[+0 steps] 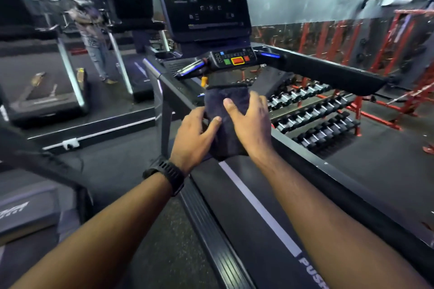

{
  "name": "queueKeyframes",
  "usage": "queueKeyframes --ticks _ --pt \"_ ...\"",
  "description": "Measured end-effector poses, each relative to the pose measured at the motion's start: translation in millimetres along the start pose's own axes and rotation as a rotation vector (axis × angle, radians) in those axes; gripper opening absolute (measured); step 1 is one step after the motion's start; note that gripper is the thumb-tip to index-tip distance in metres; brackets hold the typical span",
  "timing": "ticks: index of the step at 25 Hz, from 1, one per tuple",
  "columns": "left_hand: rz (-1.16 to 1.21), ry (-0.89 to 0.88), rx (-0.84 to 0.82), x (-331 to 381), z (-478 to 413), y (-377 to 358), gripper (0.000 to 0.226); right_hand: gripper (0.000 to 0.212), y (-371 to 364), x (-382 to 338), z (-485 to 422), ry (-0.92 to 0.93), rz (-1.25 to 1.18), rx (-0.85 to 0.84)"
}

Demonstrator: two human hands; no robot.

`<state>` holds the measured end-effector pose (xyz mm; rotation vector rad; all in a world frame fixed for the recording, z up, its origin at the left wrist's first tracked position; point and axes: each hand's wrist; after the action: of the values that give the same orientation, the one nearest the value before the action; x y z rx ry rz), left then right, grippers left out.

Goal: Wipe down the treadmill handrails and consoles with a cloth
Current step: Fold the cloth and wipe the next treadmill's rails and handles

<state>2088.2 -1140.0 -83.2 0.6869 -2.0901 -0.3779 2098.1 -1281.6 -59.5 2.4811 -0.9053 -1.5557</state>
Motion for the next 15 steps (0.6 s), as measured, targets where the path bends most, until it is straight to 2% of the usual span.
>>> queueKeyframes --ticks 3,5,7,8,11,13,15 --pt "0.029 0.07 -0.015 12 23 -9 0.008 0.056 3 -5 10 0.07 -0.056 0.002" --pt "0.102 0.104 -0.049 17 34 -9 0.013 0.076 -3 -7 22 0.133 0.099 -0.104" --pt "0.158 0.103 -0.154 12 43 -8 0.023 0.089 -8 -1 32 0.161 0.317 -0.266" --pt "0.125 0.12 -0.204 7 45 -9 0.029 0.089 -8 2 28 0.154 0.365 -0.345" --pt "-0.007 0.164 -0.267 -5 43 -14 0.064 0.076 -5 7 -8 0.15 0.293 -0.5" --pt "-0.005 0.17 -0.242 -6 37 -18 0.081 0.069 -5 4 -30 0.243 0.275 -0.547" --pt "-0.03 0.176 -0.187 -6 31 -23 0.086 0.064 -7 2 -50 0.327 0.265 -0.639"
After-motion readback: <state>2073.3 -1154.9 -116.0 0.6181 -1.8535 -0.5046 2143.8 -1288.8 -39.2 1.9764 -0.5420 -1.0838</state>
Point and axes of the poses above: each hand's wrist, its own z-axis away from the middle knuckle, its own y-axis out of the back of the hand, x = y × z, and after that the axes turned 1 degree about -y, right-handed
